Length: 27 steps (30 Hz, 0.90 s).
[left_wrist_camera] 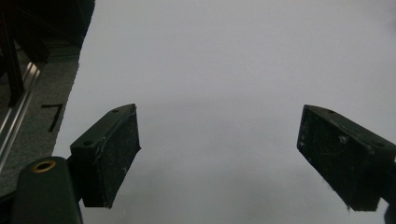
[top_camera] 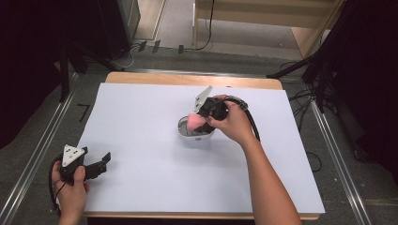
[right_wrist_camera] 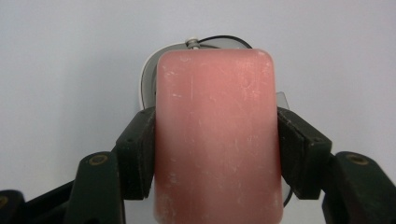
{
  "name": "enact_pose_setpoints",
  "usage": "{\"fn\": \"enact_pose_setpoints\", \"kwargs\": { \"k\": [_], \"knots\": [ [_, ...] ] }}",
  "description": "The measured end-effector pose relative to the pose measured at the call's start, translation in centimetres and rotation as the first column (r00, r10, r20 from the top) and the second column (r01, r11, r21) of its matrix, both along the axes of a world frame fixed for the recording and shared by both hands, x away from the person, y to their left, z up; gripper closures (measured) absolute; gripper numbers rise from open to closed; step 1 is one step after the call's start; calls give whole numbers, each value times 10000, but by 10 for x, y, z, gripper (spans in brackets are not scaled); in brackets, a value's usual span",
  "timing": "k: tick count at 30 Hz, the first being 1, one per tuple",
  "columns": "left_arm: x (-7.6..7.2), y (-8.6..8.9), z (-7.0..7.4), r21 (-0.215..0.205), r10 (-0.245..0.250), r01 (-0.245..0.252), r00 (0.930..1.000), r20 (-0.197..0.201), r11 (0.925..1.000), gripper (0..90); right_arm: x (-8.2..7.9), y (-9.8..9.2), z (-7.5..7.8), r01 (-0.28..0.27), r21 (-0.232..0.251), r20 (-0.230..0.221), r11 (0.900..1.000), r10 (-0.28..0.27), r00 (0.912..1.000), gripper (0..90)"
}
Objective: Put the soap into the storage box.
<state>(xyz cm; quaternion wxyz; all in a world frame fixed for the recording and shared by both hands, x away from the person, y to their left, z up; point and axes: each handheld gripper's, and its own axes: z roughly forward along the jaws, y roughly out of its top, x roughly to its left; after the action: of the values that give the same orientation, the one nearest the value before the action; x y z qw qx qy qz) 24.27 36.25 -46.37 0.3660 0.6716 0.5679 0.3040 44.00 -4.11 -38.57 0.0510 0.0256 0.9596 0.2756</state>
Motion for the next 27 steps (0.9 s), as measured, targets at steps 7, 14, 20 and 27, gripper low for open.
{"fn": "enact_pose_setpoints", "kwargs": {
  "k": [7,14,20,27],
  "knots": [
    [0,0,0,9,-9,9,10000,-11,10000,138,4,7,-3,-91,-5,-140,10000,91,9999,384],
    [0,0,0,0,-14,14,10000,-25,10000,137,9,11,-9,-90,-103,-336,9999,87,9994,384],
    [0,0,0,-30,-25,25,10000,-10,10000,137,9,11,-11,-97,-169,-412,9998,90,9991,384],
    [0,0,0,-42,-36,36,10000,-4,10000,137,10,11,-12,-95,-64,-490,9999,92,9988,385]
  ]
}}
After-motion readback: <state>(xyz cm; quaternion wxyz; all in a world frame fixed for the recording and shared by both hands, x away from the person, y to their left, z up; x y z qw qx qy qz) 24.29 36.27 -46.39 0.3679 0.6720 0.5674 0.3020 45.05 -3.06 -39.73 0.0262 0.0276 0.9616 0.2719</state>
